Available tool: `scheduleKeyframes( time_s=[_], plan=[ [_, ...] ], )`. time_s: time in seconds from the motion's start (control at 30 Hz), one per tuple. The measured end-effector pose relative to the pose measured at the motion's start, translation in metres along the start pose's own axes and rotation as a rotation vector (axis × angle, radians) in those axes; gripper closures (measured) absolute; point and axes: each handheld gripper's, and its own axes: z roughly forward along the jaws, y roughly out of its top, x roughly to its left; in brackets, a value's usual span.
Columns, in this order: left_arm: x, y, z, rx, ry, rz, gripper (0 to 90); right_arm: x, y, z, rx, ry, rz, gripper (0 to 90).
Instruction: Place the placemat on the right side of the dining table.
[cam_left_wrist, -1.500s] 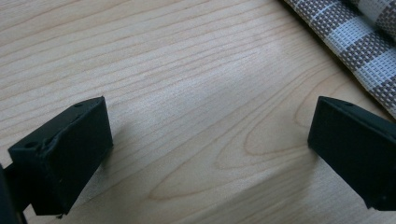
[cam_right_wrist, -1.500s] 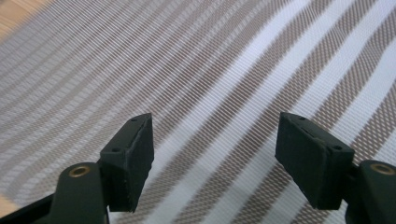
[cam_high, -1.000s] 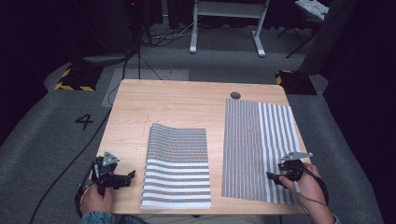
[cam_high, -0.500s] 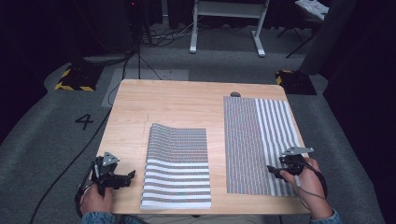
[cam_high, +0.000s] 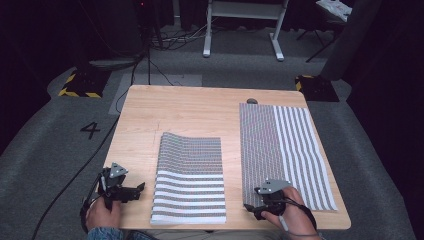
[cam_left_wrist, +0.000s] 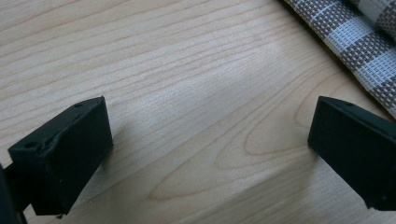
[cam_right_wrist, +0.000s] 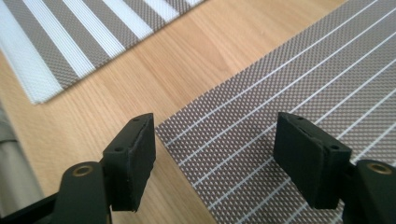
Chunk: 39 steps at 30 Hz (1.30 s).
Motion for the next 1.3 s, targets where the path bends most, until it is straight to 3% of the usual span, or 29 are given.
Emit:
scheduleKeyframes(
  time_s=[0.23, 0.37, 0.63, 1.3],
  plan=[
    [0.000, 0.000, 0.000, 0.000, 0.002, 0.000, 0.0, -0.006, 0.000, 0.001, -0.009, -0.005, -0.035, 31.9],
    [0.000, 0.000, 0.000, 0.000, 0.002, 0.000, 0.0, -0.019, -0.005, -0.005, 0.010, -0.026, -0.006, 31.6],
    [0.000, 0.000, 0.000, 0.000, 0.002, 0.000, 0.0, -0.032, -0.011, -0.011, 0.009, -0.041, 0.006, 31.7],
    [0.000, 0.000, 0.000, 0.000, 0.002, 0.000, 0.0, -0.036, -0.020, -0.017, 0.005, -0.046, 0.010, 30.2]
  ],
)
